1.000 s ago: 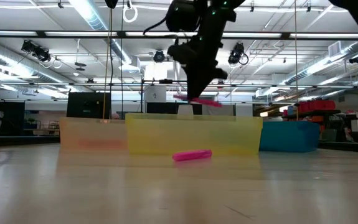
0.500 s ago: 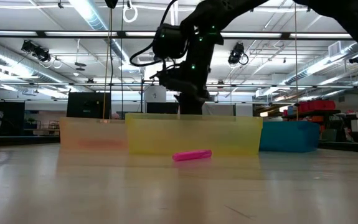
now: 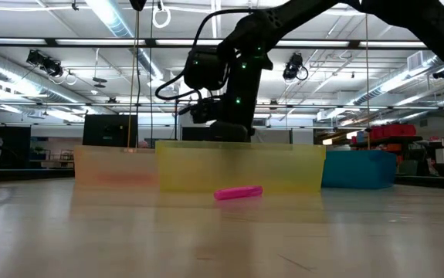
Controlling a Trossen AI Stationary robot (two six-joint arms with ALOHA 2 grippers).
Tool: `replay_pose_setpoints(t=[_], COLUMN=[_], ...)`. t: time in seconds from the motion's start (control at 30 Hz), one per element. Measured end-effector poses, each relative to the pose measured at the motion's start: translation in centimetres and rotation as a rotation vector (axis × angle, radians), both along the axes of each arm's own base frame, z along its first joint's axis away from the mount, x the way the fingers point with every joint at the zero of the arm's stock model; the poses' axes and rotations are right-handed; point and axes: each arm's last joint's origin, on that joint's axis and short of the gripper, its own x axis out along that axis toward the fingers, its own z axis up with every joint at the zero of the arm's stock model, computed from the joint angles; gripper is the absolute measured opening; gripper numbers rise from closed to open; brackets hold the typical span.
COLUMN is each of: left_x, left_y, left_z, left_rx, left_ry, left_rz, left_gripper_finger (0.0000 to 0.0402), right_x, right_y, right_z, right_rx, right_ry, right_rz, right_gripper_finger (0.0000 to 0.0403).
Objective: Pick & Place Markers
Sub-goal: Put the pink marker pen into the yellow bin, then put the pink pen into the blue bin
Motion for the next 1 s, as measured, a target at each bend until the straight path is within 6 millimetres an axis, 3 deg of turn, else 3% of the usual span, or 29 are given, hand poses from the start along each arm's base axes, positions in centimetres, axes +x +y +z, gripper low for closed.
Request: replay_pose_setpoints(t=[0.13, 0.47, 0.63, 0.8, 1.0], left_x=[0.0, 0.0, 0.0, 0.0, 0.0], left_y=[0.0, 0.0, 0.0, 0.0, 0.0], left_z=[0.0, 0.0, 0.0, 0.0, 0.0], left_rx=[0.0, 0.0, 0.0, 0.0, 0.0], left_ry=[0.0, 0.0, 0.001, 0.0, 0.0], left_rz=[0.0, 0.0, 0.0, 0.0, 0.001], left_gripper_finger=[0.0012, 0.0012, 0.0012, 0.0012, 0.0012], right_x=[-0.1, -0.4, -0.6, -0.6, -0.6], right_y=[0.0, 1.2, 1.6, 1.7, 1.8], right_z=[0.1, 0.6, 1.6, 3.5, 7.1], right_rx=[0.006, 0.011, 0.011, 0.011, 0.027], right_ry=[0.003, 0.027, 0.029, 0.036, 0.057], right_rz=[0.0, 0.02, 0.028, 0.029, 0.015], right_gripper_finger=[0.0049, 0.0147, 0.0163, 0.0164, 0.0164])
